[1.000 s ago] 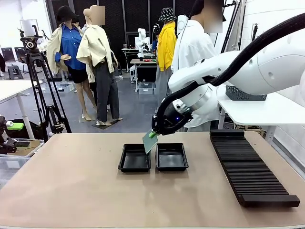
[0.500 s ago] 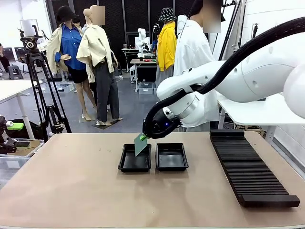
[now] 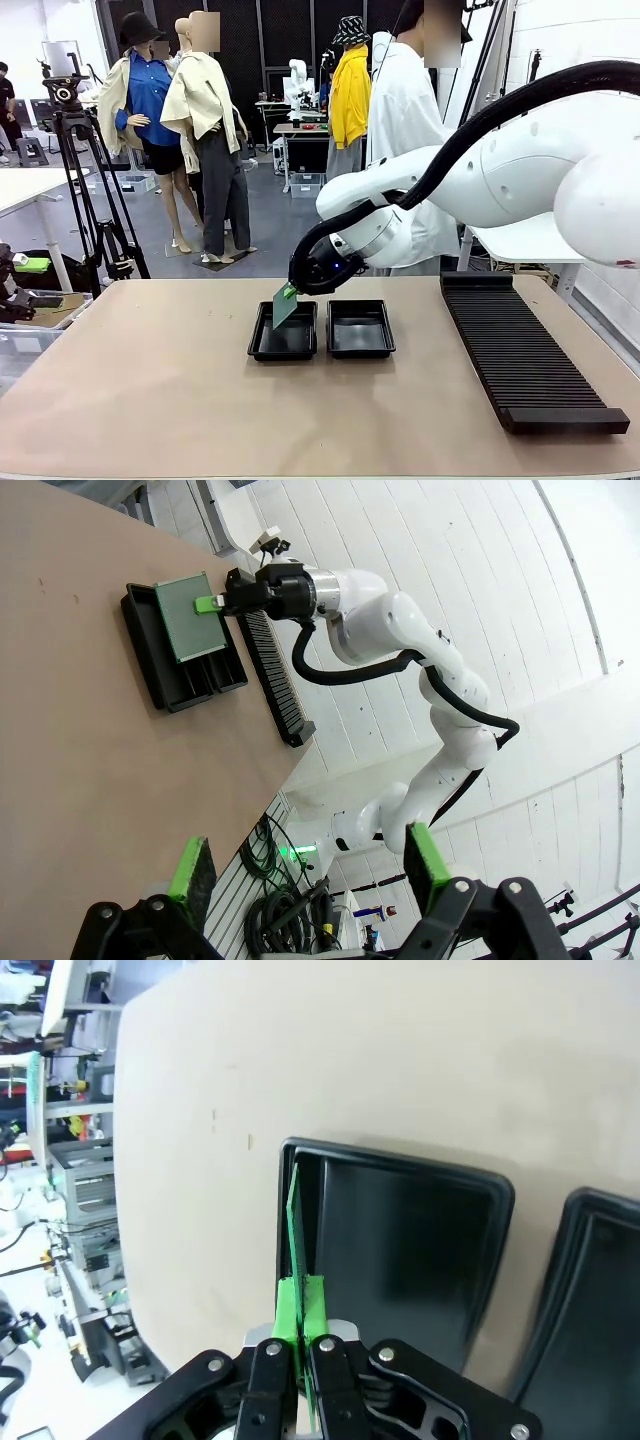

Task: Inspect and transfer BCBs to ESD trays.
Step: Pick up the Blank PCB from the PCB Rack and place it in the left ESD tray.

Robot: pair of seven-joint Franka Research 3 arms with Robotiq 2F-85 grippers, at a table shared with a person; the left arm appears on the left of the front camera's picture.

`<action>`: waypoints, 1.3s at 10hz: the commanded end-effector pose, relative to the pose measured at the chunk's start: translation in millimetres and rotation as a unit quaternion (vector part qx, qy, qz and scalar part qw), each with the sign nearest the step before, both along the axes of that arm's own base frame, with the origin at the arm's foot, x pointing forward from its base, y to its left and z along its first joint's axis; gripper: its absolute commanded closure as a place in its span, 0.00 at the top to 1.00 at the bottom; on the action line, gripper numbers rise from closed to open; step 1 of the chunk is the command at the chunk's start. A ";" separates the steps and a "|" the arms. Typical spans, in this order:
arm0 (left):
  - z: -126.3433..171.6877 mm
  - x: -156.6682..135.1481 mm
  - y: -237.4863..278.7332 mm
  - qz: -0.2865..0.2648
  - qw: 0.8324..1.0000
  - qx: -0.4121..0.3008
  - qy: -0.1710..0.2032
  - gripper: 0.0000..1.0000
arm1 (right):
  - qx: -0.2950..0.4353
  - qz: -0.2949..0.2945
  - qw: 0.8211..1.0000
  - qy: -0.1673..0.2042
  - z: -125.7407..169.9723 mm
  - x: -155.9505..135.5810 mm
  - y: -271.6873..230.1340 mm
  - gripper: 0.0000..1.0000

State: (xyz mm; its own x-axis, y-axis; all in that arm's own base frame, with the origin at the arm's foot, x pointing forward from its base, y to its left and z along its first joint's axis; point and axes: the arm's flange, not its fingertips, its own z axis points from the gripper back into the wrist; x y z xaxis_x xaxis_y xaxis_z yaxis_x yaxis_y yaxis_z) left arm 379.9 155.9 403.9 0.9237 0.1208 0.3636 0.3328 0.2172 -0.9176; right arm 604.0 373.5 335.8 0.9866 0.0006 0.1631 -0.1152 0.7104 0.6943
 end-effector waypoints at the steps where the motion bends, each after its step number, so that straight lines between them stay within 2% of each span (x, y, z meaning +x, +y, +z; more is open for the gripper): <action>1: 2.5 -0.8 0.5 0.000 1.000 0.000 -0.003 1.00 | 0.001 -0.004 1.000 0.008 -3.8 11.5 12.7 0.00; 4: 2.5 -0.8 0.5 0.000 1.000 0.000 -0.003 1.00 | 0.001 0.002 1.000 0.019 -16.3 7.4 21.6 0.00; 9: 2.5 -0.8 0.5 0.000 1.000 0.000 -0.003 1.00 | 0.010 0.002 1.000 0.015 -24.2 -13.9 20.2 0.00; 10: 2.5 -0.8 0.5 0.000 1.000 0.000 -0.003 1.00 | 0.013 0.000 1.000 0.017 -24.4 -14.2 18.0 0.08; 13: 2.5 -0.8 0.5 0.000 1.000 0.000 -0.003 1.00 | 0.007 -0.006 1.000 0.027 -23.4 -9.1 11.8 0.65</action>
